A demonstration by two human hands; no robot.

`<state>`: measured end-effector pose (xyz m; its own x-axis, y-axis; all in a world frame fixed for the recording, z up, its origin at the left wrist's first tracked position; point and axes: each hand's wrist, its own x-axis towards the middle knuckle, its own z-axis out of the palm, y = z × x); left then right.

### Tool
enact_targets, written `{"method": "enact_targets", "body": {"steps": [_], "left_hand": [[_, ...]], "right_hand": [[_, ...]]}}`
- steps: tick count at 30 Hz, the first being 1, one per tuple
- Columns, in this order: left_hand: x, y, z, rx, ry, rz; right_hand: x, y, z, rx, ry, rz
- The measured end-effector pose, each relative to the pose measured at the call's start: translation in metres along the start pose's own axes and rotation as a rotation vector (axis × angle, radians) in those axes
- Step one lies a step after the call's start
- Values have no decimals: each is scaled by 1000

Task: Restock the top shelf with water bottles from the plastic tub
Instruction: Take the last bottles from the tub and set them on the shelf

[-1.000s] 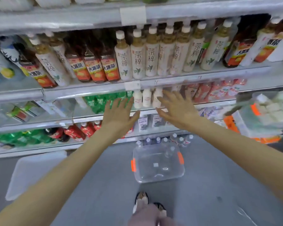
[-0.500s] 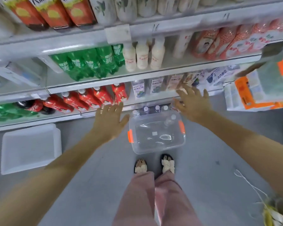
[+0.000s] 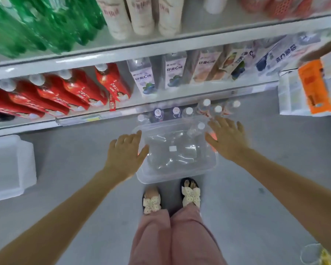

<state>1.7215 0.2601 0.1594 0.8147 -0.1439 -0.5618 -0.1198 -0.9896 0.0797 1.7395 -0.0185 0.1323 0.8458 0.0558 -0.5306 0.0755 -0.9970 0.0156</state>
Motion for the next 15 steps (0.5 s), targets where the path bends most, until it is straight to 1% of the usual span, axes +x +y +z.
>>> {"method": "enact_targets", "body": {"steps": [4,8,11,15], "left_hand": [[38,12,57,-16,-60,-13],[67,18,102,-61,-63,-29],[93,3,128,-127,-2,-55],[140,-33,147,-244,152,-155]], "right_hand": [[29,-2,72,31,-69,-5],[57,-7,128,193,-55,29],[79,-9,159,468,-32,159],[118,-9,196,899,75,395]]}}
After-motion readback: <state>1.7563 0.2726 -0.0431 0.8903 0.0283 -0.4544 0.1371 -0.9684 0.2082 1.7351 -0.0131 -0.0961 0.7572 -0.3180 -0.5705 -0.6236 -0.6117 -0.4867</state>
